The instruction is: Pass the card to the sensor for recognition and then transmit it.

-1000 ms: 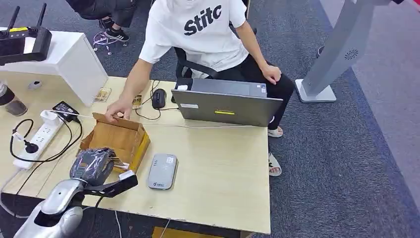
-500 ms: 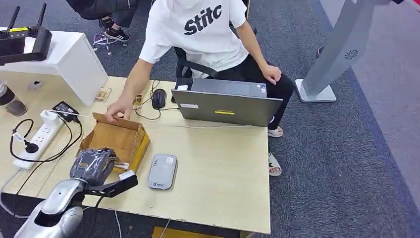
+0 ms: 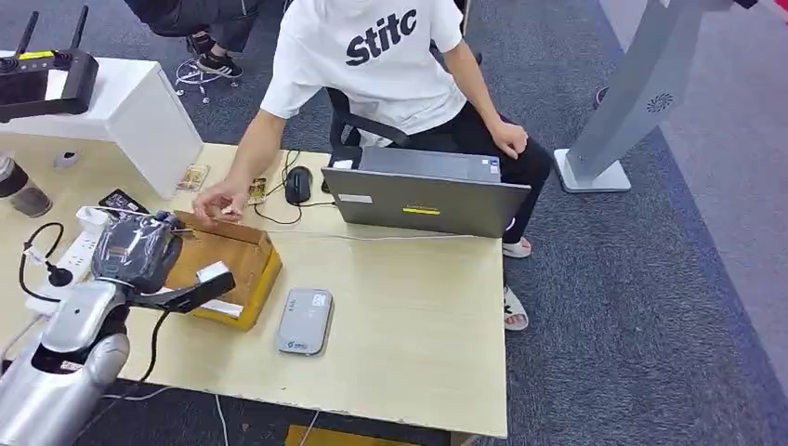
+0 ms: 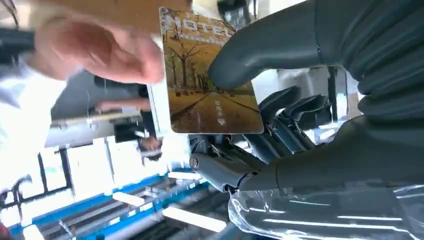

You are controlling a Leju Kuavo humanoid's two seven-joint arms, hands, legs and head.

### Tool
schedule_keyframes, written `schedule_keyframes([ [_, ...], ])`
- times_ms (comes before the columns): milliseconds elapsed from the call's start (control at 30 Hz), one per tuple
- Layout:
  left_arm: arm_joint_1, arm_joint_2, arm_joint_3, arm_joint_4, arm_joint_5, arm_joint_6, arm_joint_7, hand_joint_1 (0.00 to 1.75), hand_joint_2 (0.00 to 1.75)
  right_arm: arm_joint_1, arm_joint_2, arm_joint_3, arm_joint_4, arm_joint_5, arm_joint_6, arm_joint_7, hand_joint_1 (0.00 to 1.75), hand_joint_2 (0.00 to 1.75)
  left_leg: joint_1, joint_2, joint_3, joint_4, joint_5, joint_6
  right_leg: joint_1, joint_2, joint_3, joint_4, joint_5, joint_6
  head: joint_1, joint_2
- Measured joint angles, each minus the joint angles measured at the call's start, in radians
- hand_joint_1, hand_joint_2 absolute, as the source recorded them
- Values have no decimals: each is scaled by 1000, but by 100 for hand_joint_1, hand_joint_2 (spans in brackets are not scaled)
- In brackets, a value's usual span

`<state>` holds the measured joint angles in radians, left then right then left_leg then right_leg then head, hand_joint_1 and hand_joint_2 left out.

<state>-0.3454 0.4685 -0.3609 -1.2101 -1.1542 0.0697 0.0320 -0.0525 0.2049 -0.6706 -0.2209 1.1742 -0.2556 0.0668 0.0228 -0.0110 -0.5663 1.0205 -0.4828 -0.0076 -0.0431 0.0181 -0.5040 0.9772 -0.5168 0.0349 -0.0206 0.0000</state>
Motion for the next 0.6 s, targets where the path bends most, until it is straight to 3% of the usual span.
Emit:
schedule_keyframes([
  [167, -53, -12, 0, 11, -70, 50, 43, 175, 175, 0, 0, 0, 0, 17, -3, 2, 0, 175, 0, 0, 0, 0, 0, 0, 0, 0, 0, 0, 0, 0, 0, 0],
  [367, -126, -62, 0, 33, -65, 63, 49, 175, 175, -1, 0, 0, 0, 30, -3, 7, 0, 175, 0, 0, 0, 0, 0, 0, 0, 0, 0, 0, 0, 0, 0, 0],
  [400, -136, -69, 0, 35, -65, 63, 49, 143, 175, -2, 0, 0, 0, 30, -4, 6, 0, 175, 0, 1, 0, 0, 0, 0, 0, 0, 0, 0, 1, 0, 0, 0],
  [433, -144, -80, 0, 37, -65, 63, 49, 0, 175, -2, 0, 0, 0, 30, -5, 5, 0, 175, 0, 1, 0, 0, 0, 0, 0, 1, -1, 0, 1, 0, 0, 0],
  [600, -164, -128, 0, 40, -63, 96, 47, 0, 175, -5, 0, 0, 0, 29, -5, 6, 0, 175, 0, 1, 0, 1, 0, 0, 0, 1, -1, 0, 1, 0, 0, 0],
])
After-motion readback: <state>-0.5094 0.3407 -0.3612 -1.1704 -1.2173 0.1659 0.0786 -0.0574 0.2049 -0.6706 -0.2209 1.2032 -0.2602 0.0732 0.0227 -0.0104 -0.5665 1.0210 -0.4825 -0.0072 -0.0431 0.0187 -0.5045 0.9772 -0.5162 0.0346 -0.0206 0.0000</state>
